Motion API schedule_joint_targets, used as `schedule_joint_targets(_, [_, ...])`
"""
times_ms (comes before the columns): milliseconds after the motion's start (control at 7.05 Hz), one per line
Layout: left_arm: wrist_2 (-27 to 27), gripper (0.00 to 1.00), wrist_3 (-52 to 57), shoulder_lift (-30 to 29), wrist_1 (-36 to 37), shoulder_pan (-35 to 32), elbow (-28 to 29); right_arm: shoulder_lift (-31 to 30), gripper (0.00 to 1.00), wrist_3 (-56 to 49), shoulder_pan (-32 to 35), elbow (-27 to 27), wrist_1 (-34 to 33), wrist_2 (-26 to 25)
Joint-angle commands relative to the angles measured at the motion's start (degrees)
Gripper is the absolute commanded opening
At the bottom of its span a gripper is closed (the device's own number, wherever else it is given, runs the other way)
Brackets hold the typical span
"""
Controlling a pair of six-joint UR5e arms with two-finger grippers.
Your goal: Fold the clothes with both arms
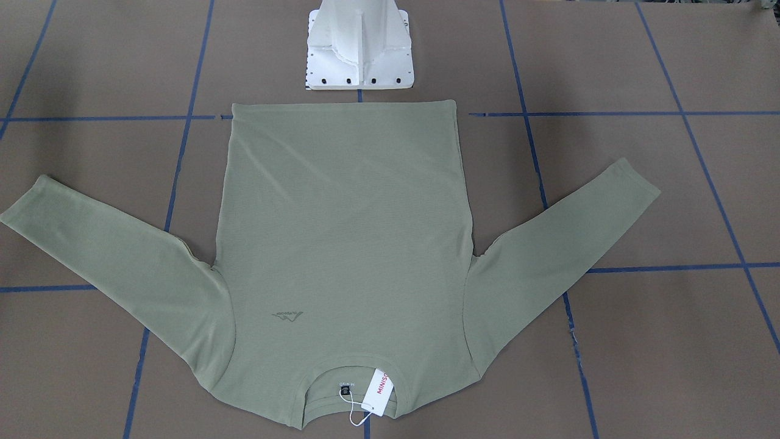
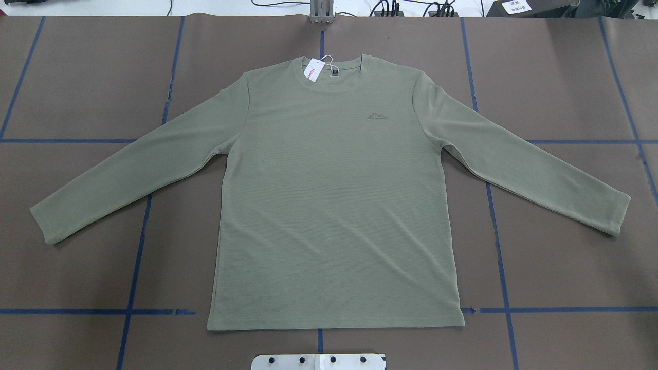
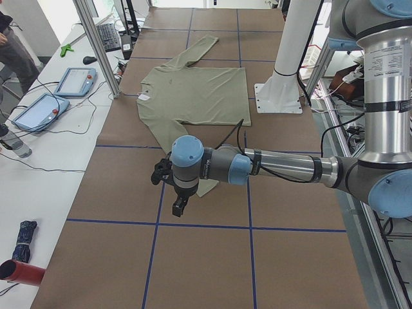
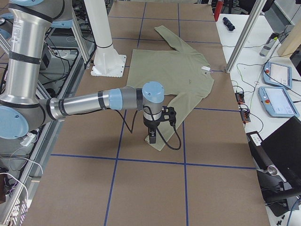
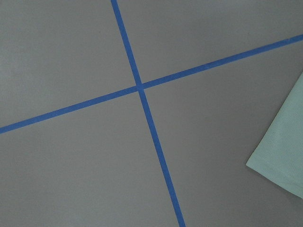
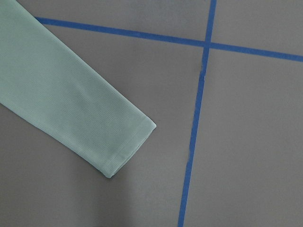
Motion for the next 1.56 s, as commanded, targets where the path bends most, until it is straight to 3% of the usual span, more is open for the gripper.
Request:
schedule_joint_targets(0, [0.36,1.0,-0.33,-3.22,-4.65,-0.2,-1.54,5.89,1.0,0.31,0.0,-0.41,0.0,-0.67])
schedule_joint_targets(283, [0.27,1.0,-2.58,-4.12,-10.56,-0.64,-1.01,8.02,1.0,0.49,0.0,-2.79,1.57,-0.15])
schedule_joint_targets(425, [0.19,1.0,-4.7,-4.03,-10.75,-0.64,-1.01,6.54,1.0,0.32,0.0,-4.27,6.11,1.42])
schedule_joint_targets(567, [0.18,1.0,-4.72,-3.86,-11.1,-0.73,-1.01,4.52,1.0,1.79,-0.17,-8.46,16.42,1.96])
schedule_joint_targets(709, [0.1,1.0,-4.72,-3.77,-11.36,-0.73,-1.01,3.28,1.0,10.77,-0.7,-14.42,28.79,3.53])
schedule_joint_targets(992, [0.1,1.0,-4.72,-3.68,-11.36,-0.73,-1.18,1.43,0.92,31.42,-7.87,-25.58,56.03,1.45])
schedule_joint_targets(1134, [0.1,1.0,-4.63,-3.68,-11.54,-0.73,-1.18,1.43,0.88,40.65,-14.09,-29.04,65.3,-4.04])
schedule_joint_targets(1276, [0.01,1.0,-4.63,-3.6,-12.06,-0.64,-1.18,1.43,0.85,44.75,-18.15,-31.16,70.18,-7.06])
schedule_joint_targets(1417, [0.01,1.0,-4.63,-3.51,-12.07,-0.73,-1.18,1.43,0.75,44.79,-19.41,-32.83,71.01,-7.26])
